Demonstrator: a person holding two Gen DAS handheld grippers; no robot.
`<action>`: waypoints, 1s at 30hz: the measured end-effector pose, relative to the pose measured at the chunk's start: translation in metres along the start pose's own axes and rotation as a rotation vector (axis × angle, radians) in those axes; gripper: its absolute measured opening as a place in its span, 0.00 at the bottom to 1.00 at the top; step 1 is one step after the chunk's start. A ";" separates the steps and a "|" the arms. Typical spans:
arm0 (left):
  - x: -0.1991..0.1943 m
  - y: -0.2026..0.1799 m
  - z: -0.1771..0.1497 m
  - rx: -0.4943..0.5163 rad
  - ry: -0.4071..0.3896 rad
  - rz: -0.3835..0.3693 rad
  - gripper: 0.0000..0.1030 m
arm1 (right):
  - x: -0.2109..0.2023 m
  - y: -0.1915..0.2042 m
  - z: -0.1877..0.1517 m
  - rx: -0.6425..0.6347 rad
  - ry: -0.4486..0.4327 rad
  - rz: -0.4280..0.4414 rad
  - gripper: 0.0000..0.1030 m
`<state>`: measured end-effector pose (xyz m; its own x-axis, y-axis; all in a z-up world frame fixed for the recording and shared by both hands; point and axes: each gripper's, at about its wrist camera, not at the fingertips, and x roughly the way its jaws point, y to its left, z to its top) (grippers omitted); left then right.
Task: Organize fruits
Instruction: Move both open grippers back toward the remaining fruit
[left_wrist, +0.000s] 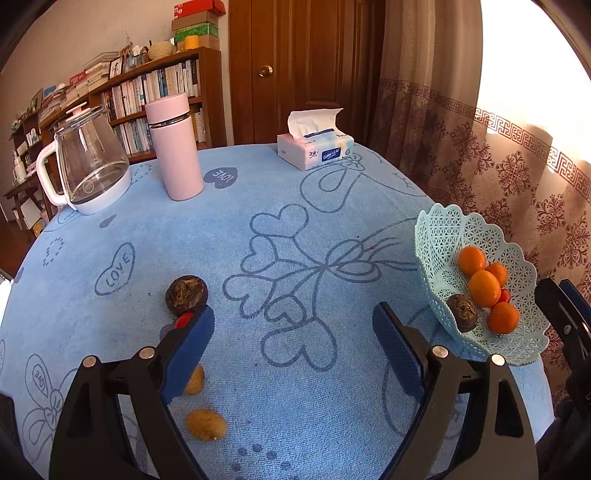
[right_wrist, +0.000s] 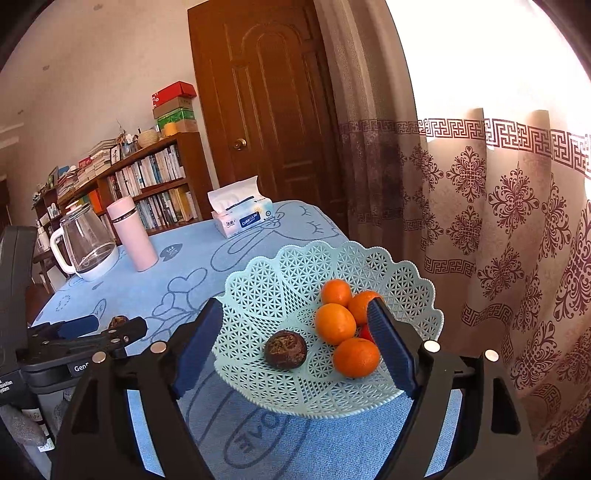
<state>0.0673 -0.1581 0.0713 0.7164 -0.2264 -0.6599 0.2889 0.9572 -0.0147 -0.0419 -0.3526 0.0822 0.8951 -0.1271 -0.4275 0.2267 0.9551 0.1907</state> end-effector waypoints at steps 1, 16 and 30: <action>-0.001 0.005 0.000 -0.007 -0.001 0.007 0.84 | -0.001 0.003 -0.001 -0.006 0.000 0.008 0.82; -0.002 0.083 0.000 -0.136 -0.008 0.121 0.84 | -0.005 0.046 -0.018 -0.086 0.046 0.128 0.83; 0.038 0.101 0.009 -0.118 0.076 0.101 0.84 | -0.002 0.069 -0.032 -0.148 0.101 0.194 0.83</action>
<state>0.1291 -0.0719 0.0512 0.6868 -0.1181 -0.7172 0.1382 0.9899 -0.0308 -0.0402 -0.2777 0.0677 0.8716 0.0823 -0.4832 -0.0104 0.9887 0.1497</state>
